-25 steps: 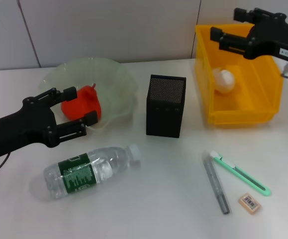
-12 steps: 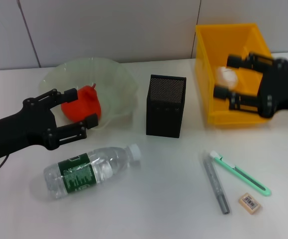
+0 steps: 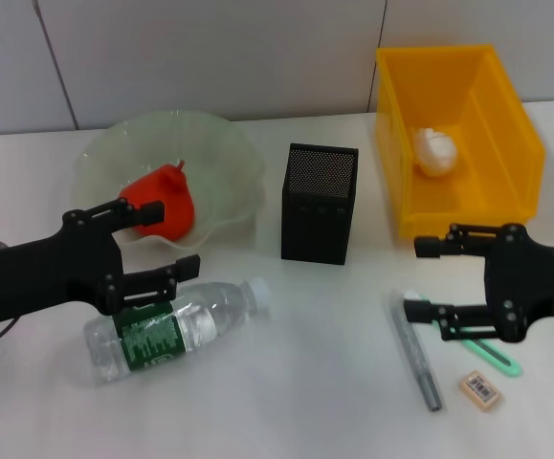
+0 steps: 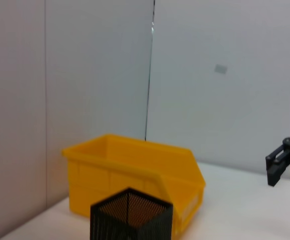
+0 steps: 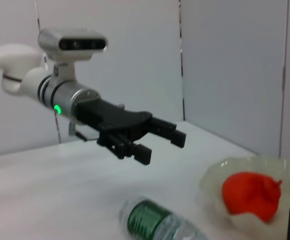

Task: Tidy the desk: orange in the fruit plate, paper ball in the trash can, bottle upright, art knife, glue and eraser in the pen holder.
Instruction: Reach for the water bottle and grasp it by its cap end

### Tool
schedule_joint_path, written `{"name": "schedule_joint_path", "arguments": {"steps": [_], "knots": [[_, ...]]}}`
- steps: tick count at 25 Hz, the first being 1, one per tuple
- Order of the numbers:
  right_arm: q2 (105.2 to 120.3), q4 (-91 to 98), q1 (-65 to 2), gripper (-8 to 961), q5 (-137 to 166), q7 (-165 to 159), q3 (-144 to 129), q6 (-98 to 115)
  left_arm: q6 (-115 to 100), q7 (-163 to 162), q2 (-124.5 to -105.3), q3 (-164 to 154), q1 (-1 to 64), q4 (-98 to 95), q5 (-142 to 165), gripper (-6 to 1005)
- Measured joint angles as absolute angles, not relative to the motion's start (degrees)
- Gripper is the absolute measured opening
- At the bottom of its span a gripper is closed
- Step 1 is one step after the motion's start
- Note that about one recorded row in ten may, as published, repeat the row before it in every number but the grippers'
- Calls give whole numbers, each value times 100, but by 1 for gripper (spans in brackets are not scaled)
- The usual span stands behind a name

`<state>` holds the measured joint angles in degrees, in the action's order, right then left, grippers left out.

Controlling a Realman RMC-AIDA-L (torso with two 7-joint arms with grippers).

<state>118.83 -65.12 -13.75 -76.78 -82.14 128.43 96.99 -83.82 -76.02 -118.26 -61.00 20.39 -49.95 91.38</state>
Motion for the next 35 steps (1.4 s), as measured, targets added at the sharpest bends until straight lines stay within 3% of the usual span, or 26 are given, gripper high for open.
{"name": "schedule_joint_path", "arguments": {"steps": [13,35], "knots": [[11890,-6445,-1370,766,-6664,-8177,13833,10092,-8175,-8584,-11857,-6478,2076,-5991,10099,841],[11892,-6361,-1308,766,-6493,-8096,13988,10222,-6684,-10605,-11865,-7802,2893,-5968,11500,841]]}}
